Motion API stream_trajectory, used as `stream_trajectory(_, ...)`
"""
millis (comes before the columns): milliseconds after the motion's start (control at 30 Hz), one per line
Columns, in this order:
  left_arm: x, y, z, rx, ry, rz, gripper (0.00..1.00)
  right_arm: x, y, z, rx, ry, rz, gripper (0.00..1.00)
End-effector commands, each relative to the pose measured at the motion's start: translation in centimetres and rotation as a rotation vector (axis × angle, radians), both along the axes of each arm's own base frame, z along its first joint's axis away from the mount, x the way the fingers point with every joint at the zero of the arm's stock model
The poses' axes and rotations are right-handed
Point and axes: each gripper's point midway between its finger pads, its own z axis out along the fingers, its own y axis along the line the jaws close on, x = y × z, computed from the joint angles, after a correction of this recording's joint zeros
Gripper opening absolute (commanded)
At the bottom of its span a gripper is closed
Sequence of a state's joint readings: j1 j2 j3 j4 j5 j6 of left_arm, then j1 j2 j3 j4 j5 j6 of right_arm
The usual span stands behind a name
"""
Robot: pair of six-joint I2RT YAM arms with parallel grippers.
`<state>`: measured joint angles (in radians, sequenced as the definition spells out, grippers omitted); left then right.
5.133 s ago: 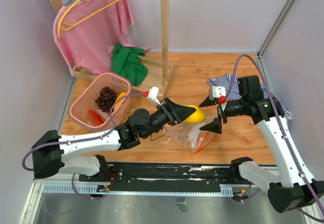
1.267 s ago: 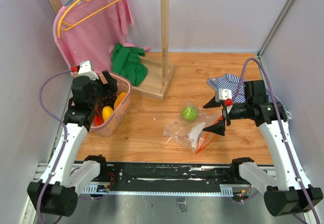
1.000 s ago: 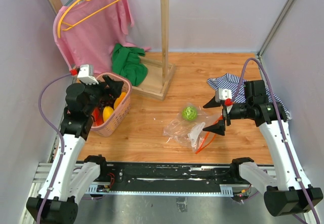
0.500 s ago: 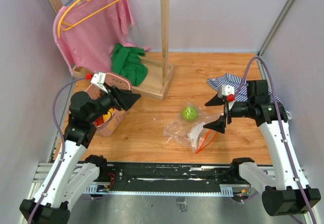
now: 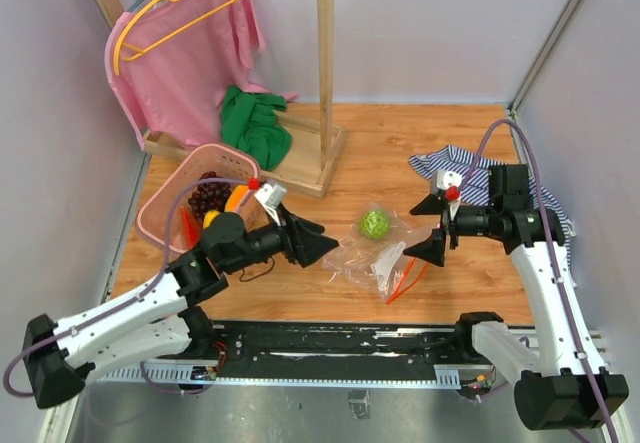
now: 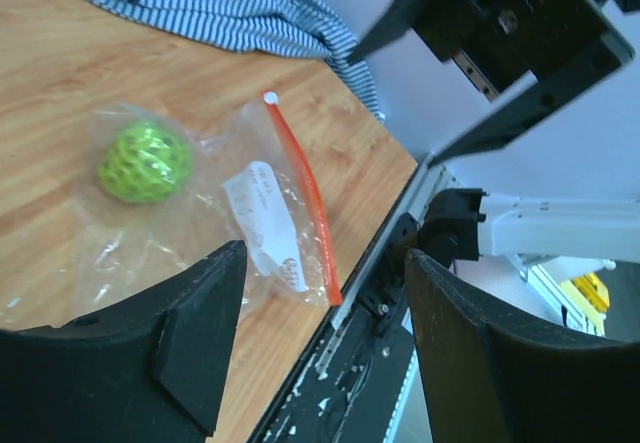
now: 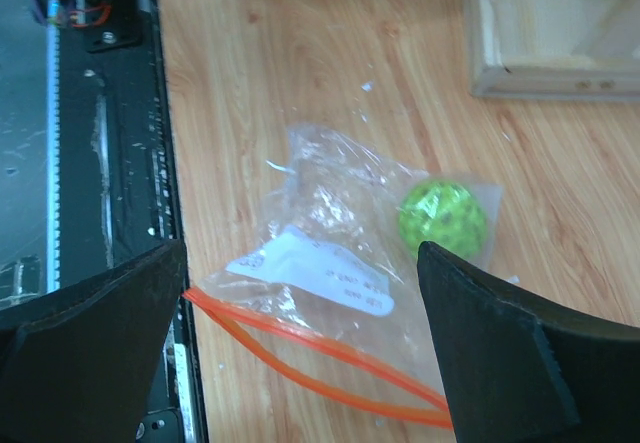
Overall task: Open the zip-top bag and remove the fake food
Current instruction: Pick up the fake fruit from the zipper food storage bag.
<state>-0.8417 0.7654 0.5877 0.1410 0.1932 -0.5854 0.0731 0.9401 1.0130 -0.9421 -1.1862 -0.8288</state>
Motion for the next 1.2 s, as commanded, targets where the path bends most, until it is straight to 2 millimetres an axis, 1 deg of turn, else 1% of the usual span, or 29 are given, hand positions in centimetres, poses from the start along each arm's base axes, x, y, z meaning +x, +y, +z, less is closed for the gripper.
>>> stream_trajectory(0, 0.5, -2.6, 0.1, 0.017, -0.088, 0.090, 0.68, 2.2, -2.6, -1.2, -0.050, 0.038, -0.180, 1.00)
stream_trajectory(67, -0.1, -4.1, -0.6, 0.058, -0.104, 0.093, 0.68, 3.0, -3.8, -1.4, -0.049, 0.049, -0.240, 0.99)
stream_trajectory(200, -1.2, -6.7, -1.6, 0.114, -0.135, 0.106, 0.68, 4.0, -5.9, -2.7, -0.067, 0.079, -0.339, 0.98)
stream_trajectory(300, -1.6, -8.6, -2.7, 0.147, -0.141, 0.115, 0.67, 4.7, -7.0, -4.1, -0.073, 0.132, -0.400, 0.96)
stream_trajectory(333, -1.7, -9.3, -3.5, 0.176, -0.141, 0.121, 0.67, 5.0, -7.4, -4.7, -0.071, 0.160, -0.424, 0.97)
stream_trajectory(467, -2.3, -11.8, -4.9, 0.257, -0.170, 0.151, 0.66, 5.9, -8.8, -5.5, -0.050, 0.199, -0.503, 0.98)
stream_trajectory(500, -2.4, -12.6, -4.9, 0.272, -0.179, 0.150, 0.66, 6.0, -9.1, -5.6, -0.052, 0.199, -0.519, 0.98)
stream_trajectory(533, -2.6, -13.2, -5.4, 0.298, -0.183, 0.147, 0.66, 6.1, -9.5, -5.8, -0.057, 0.200, -0.536, 0.98)
stream_trajectory(633, -2.6, -15.2, -7.3, 0.382, -0.176, 0.138, 0.66, 6.3, -10.2, -6.2, -0.073, 0.197, -0.575, 0.99)
stream_trajectory(700, -2.5, -16.3, -9.1, 0.454, -0.167, 0.133, 0.66, 6.5, -10.8, -6.5, -0.091, 0.187, -0.607, 1.00)
stream_trajectory(733, -2.3, -16.7, -9.1, 0.473, -0.167, 0.139, 0.66, 6.5, -11.0, -6.7, -0.095, 0.184, -0.620, 0.99)
stream_trajectory(833, -1.9, -17.9, -10.9, 0.558, -0.165, 0.142, 0.65, 6.7, -11.5, -6.8, -0.107, 0.177, -0.643, 0.98)
stream_trajectory(900, -1.8, -18.7, -11.6, 0.595, -0.166, 0.139, 0.65, 6.7, -11.6, -6.8, -0.105, 0.183, -0.649, 0.98)
stream_trajectory(933, -1.7, -18.9, -12.0, 0.618, -0.165, 0.138, 0.64, 6.7, -11.7, -6.8, -0.105, 0.183, -0.653, 0.98)
stream_trajectory(967, -1.6, -19.3, -12.2, 0.635, -0.167, 0.134, 0.58, 6.7, -11.7, -6.8, -0.104, 0.184, -0.654, 0.98)
stream_trajectory(1033, -1.6, -19.9, -13.0, 0.672, -0.162, 0.129, 0.45, 6.7, -11.8, -6.8, -0.104, 0.184, -0.654, 0.98)
stream_trajectory(1067, -1.5, -20.2, -13.4, 0.687, -0.160, 0.127, 0.43, 6.7, -11.8, -6.8, -0.104, 0.184, -0.654, 0.98)
stream_trajectory(1167, -1.3, -20.7, -14.2, 0.724, -0.159, 0.135, 0.43, 6.6, -11.8, -6.9, -0.103, 0.188, -0.654, 0.98)
